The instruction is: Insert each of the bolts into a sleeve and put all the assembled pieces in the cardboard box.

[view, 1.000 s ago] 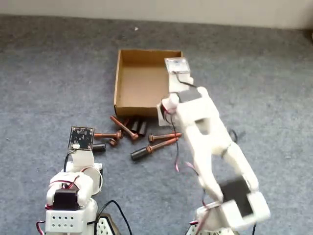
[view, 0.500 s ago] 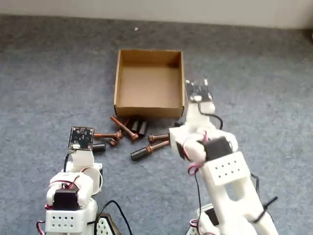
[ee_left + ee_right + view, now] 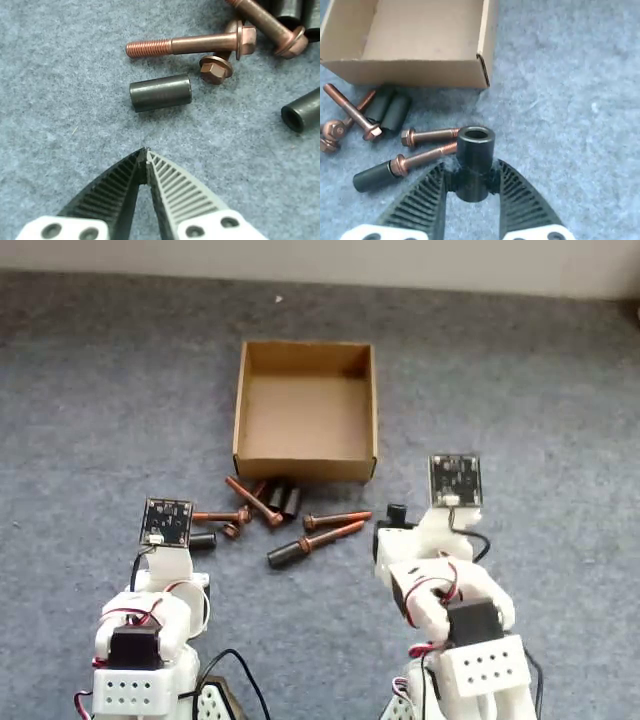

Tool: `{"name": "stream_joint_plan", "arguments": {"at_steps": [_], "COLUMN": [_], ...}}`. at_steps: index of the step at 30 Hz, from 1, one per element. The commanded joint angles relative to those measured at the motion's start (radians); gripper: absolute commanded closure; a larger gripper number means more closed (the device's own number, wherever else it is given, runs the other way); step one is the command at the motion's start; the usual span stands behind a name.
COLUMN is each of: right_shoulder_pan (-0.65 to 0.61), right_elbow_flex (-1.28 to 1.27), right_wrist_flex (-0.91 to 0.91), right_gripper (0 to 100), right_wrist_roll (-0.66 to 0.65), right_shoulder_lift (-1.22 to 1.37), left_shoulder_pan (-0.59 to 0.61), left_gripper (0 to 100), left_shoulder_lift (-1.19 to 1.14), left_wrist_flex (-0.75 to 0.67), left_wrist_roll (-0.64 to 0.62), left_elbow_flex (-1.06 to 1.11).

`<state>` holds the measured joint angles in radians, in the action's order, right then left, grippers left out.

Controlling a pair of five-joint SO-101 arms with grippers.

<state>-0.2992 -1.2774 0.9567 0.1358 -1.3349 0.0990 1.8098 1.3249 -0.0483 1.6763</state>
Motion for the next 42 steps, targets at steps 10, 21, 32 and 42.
{"name": "stream_joint_plan", "arguments": {"at_steps": [10,21,32,42], "right_shoulder_pan": [0.022,0.022,0.022,0.024], "right_elbow_flex": [-0.157,-0.179,-0.194,-0.200], "right_wrist_flex": [-0.160,-0.160,-0.162,-0.162], "right_gripper": [99.4,99.4,99.4,99.4], "right_wrist_roll": [-0.005,-0.003,-0.003,-0.008], "right_shoulder_lift": [-0.097,-0.097,-0.097,-0.097], "left_shoulder_pan": [0.120,0.119,0.091,-0.031], "left_gripper": [99,99,94,81], "left_shoulder_lift": [0.007,-0.002,-0.447,-1.010], "left_wrist_flex": [0.021,-0.006,-0.012,-0.014], "left_wrist_roll": [0.247,0.669,0.718,0.911], "left_elbow_flex": [-0.260,-0.404,-0.659,-0.878]}}
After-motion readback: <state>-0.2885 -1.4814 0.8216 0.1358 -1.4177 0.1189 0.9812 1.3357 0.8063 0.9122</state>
